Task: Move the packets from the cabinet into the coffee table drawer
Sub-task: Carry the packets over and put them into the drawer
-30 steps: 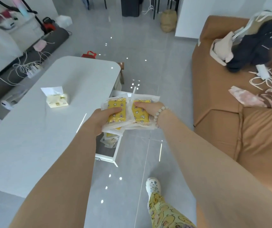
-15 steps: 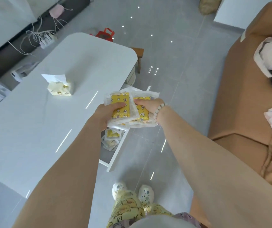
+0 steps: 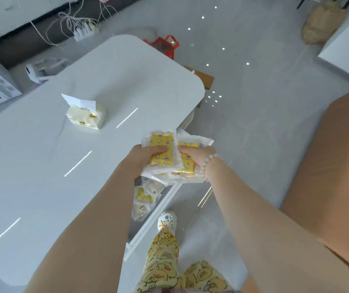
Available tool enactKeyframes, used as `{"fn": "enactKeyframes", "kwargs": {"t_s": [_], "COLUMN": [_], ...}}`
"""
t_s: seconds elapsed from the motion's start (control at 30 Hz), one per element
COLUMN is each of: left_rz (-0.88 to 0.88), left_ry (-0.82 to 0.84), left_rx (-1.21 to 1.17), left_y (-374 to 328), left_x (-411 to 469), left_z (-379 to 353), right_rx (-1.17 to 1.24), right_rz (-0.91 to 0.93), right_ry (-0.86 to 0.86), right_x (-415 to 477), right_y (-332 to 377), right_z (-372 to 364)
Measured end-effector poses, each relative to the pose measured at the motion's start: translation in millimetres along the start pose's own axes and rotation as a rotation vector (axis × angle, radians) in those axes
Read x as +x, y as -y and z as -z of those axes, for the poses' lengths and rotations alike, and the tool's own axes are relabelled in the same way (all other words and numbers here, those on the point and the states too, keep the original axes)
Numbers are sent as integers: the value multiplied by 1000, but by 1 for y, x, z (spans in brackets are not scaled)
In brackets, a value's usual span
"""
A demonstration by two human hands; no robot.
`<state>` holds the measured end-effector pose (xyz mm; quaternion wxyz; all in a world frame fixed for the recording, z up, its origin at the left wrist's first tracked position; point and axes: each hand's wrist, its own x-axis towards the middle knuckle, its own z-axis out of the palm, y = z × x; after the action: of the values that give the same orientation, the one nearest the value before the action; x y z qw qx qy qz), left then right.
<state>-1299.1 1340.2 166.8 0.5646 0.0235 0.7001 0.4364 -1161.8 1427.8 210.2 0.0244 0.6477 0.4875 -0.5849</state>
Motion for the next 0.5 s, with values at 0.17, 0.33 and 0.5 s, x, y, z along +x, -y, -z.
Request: {"fn": "enactKeyframes", "kwargs": {"t_s": [0.17,0.33,0.5], "left_rz": [81,245,342], "left_ry": [12,-19,-107], "left_rx": [-32,-72,-202], "left_y": [-5,39,97], "left_x": [47,90,137], "left_z": [-2,-9,-14], "right_rx": [10,-171,-364], "right_rz": [-66,-166,-191], "right_ry": [-9,37,118], "right_x": [49,87,160], "right_y": [10,-10,-36], "right_z": [-8,-23,-44]}}
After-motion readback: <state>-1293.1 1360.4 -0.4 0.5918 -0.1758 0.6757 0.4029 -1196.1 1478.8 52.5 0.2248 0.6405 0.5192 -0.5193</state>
